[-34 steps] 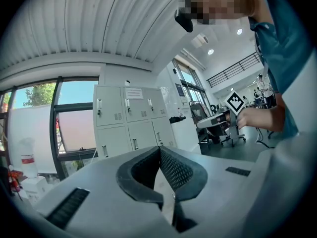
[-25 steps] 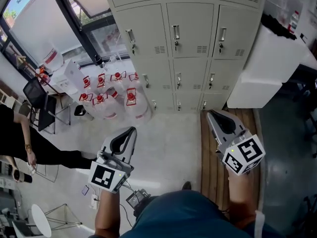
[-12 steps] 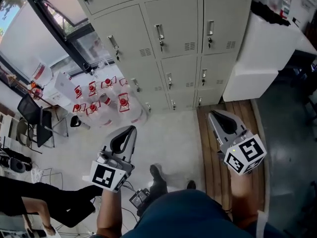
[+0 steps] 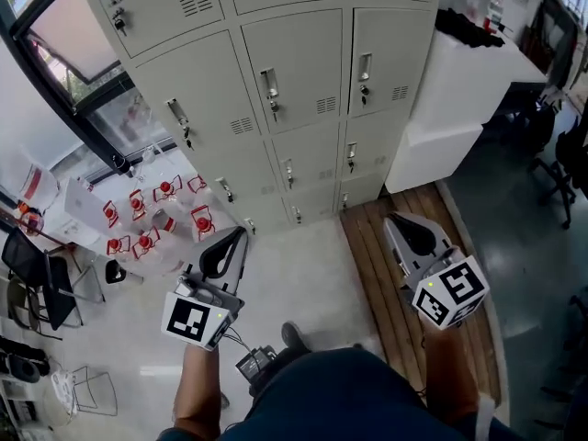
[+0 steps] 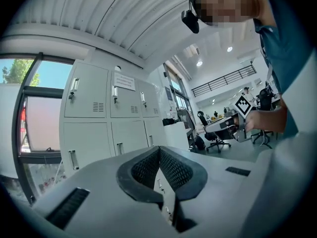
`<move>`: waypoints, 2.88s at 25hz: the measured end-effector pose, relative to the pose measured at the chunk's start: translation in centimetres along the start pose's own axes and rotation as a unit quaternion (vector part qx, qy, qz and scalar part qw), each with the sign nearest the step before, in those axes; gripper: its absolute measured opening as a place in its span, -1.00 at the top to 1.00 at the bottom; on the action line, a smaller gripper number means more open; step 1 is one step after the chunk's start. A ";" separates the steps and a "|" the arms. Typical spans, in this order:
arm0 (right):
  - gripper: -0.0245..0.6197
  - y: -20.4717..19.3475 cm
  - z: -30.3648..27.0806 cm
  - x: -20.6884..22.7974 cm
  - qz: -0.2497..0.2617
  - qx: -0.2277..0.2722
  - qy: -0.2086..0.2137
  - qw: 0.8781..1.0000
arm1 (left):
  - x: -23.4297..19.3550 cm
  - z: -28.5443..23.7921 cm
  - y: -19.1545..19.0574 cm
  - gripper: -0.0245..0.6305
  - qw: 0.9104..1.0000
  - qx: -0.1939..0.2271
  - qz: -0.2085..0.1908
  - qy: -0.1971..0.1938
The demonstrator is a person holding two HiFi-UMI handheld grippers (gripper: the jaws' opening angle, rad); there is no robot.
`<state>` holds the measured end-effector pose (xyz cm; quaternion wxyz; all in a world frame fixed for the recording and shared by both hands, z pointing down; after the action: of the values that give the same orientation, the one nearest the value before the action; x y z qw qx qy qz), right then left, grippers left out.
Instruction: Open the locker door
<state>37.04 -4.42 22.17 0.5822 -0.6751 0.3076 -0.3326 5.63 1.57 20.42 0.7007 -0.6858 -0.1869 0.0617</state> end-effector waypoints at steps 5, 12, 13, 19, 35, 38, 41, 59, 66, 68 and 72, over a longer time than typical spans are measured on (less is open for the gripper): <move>0.80 0.1 -3.9 -1.8 -0.005 -0.011 -0.024 1.000 | -5.2 -1.3 -1.4 0.87 1.000 0.008 0.008 -0.021; 0.80 0.6 -8.8 -3.9 0.000 -0.020 -0.051 0.999 | -11.5 -2.0 -2.7 0.87 1.000 0.003 0.007 -0.029; 0.80 0.7 -9.5 -4.2 0.000 -0.020 -0.054 0.998 | -12.3 -2.1 -2.9 0.87 1.000 0.004 0.008 -0.030; 0.80 0.9 -13.1 -5.8 0.003 -0.027 -0.066 0.997 | -16.6 -1.8 -4.0 0.87 0.999 0.016 0.012 -0.035; 0.80 -2.7 -23.4 -2.6 -0.012 -0.069 -0.004 0.998 | -21.8 -0.1 -9.8 0.87 0.998 -0.026 0.032 0.039; 0.80 -3.5 -27.3 -0.7 -0.011 -0.092 0.034 0.995 | -22.4 0.9 -10.8 0.87 0.995 -0.021 0.036 0.092; 0.80 -4.5 -30.1 1.3 -0.008 -0.107 0.052 0.993 | -22.3 1.1 -11.8 0.87 0.991 -0.022 0.036 0.124; 0.80 -10.2 -41.1 6.3 -0.002 -0.163 0.115 0.980 | -24.1 1.2 -16.4 0.87 0.973 -0.074 0.049 0.215; 0.80 -15.8 -44.6 9.2 -0.013 -0.184 0.122 0.975 | -24.2 -1.2 -19.0 0.87 0.961 -0.096 0.115 0.233; 0.80 -17.2 -45.3 10.6 -0.015 -0.193 0.115 0.974 | -24.3 -2.6 -20.3 0.87 0.963 -0.114 0.107 0.218; 0.80 -20.3 -47.1 12.3 -0.015 -0.207 0.109 0.972 | -24.6 -4.4 -22.6 0.87 0.965 -0.130 0.109 0.201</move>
<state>6.84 -38.99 48.11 0.3874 -0.7455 0.4210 -0.3420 -19.36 -12.18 38.39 0.6181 -0.7852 0.0270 -0.0262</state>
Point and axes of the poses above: the fingertips, and each gripper's own axes: z backward along the fingers, x to its right, y out of its top, the point moved 8 cm from there along z, backward along the fingers, and after that the axes turned 8 degrees about y, right-handed, at the moved point
